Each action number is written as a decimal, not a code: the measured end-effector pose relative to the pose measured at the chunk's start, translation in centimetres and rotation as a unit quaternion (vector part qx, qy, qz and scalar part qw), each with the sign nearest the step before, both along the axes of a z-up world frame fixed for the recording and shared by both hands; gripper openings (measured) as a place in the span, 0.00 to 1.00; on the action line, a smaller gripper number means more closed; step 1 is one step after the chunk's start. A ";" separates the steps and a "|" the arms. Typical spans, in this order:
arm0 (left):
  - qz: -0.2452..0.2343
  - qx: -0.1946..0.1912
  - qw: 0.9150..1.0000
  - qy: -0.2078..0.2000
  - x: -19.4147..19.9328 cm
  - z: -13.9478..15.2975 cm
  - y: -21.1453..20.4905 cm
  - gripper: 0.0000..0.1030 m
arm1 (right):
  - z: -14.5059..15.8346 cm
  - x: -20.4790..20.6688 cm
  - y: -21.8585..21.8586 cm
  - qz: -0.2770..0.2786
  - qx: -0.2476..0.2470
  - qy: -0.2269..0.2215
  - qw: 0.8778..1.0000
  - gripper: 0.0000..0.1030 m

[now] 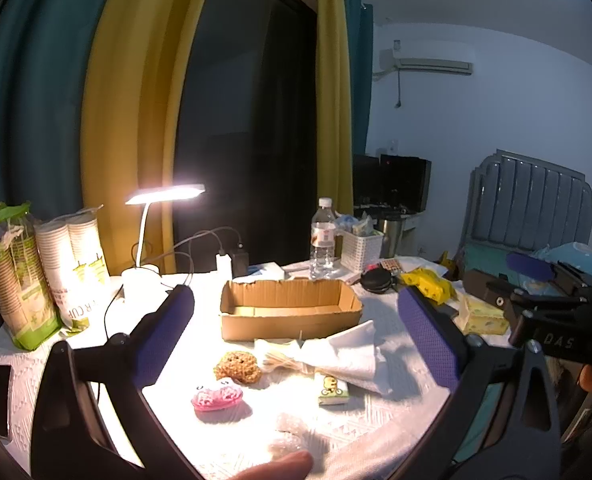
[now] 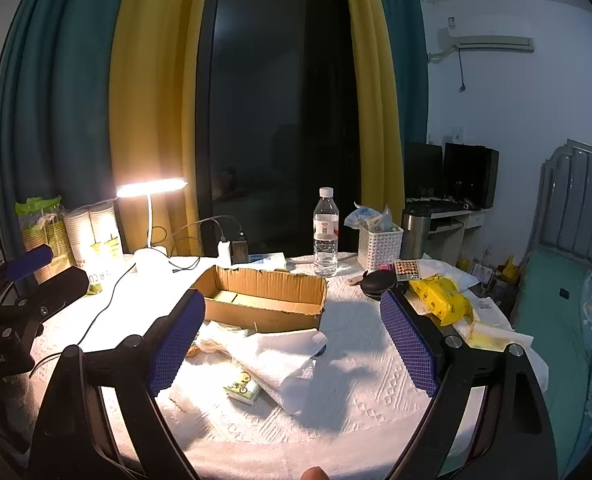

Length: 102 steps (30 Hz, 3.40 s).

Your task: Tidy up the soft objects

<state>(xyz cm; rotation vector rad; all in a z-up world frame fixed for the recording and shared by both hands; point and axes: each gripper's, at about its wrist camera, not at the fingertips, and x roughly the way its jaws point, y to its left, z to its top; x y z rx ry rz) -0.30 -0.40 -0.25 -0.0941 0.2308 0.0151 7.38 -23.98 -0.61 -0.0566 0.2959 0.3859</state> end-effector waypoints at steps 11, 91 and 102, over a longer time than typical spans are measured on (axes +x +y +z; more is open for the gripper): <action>-0.003 0.004 1.000 0.003 0.1 -0.2 -0.2 0.99 | -0.1 0.1 0.3 0.001 -0.001 0.004 1.000 0.89; -0.013 -0.009 0.977 0.212 8.4 -13.9 1.9 0.99 | -10.3 8.3 2.0 0.000 -0.034 0.157 0.987 0.89; -0.038 -0.005 0.951 0.306 11.8 -19.1 0.9 0.77 | -13.1 12.1 2.4 0.007 -0.037 0.201 0.979 0.89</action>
